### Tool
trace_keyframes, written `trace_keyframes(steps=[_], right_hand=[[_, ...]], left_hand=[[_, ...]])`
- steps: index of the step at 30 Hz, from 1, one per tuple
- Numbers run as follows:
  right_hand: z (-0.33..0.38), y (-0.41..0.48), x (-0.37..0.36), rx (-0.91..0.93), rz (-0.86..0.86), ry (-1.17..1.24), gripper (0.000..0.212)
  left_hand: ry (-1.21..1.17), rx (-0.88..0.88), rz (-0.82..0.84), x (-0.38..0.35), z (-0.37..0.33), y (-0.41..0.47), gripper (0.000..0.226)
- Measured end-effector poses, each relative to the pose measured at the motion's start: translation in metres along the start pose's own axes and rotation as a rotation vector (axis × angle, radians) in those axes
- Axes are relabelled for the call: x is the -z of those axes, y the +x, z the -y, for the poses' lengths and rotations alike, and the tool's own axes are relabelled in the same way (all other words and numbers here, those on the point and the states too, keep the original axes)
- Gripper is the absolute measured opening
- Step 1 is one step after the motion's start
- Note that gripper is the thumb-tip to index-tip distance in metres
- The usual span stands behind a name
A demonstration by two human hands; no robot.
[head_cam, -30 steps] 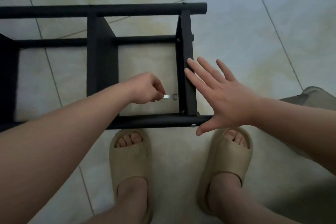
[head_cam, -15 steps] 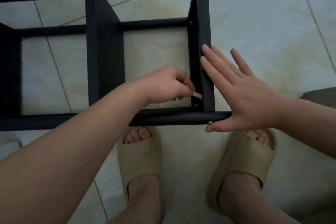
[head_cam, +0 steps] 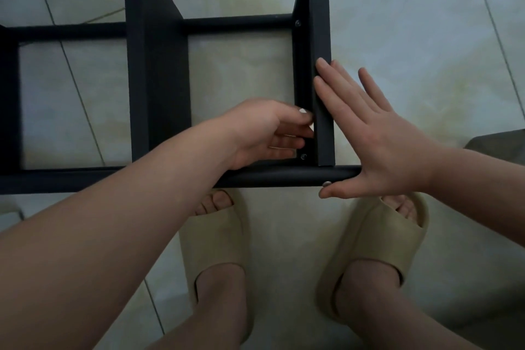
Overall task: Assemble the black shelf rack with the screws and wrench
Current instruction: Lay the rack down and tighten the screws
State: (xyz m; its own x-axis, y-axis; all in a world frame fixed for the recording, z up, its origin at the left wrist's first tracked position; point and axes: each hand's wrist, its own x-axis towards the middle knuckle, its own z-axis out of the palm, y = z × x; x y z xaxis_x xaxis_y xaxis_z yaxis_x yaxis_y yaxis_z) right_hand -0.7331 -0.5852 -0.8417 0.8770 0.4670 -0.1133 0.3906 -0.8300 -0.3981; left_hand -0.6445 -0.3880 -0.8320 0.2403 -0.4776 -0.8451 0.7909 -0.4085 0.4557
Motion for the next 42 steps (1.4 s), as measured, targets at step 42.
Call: trace_keyframes(steps=[42], right_hand=[[0.0003,0.0010,-0.0020,0.001,-0.026,0.078,0.125]], left_hand=[[0.225,-0.101,-0.127,-0.0017,-0.0068,-0.0073,0.008]])
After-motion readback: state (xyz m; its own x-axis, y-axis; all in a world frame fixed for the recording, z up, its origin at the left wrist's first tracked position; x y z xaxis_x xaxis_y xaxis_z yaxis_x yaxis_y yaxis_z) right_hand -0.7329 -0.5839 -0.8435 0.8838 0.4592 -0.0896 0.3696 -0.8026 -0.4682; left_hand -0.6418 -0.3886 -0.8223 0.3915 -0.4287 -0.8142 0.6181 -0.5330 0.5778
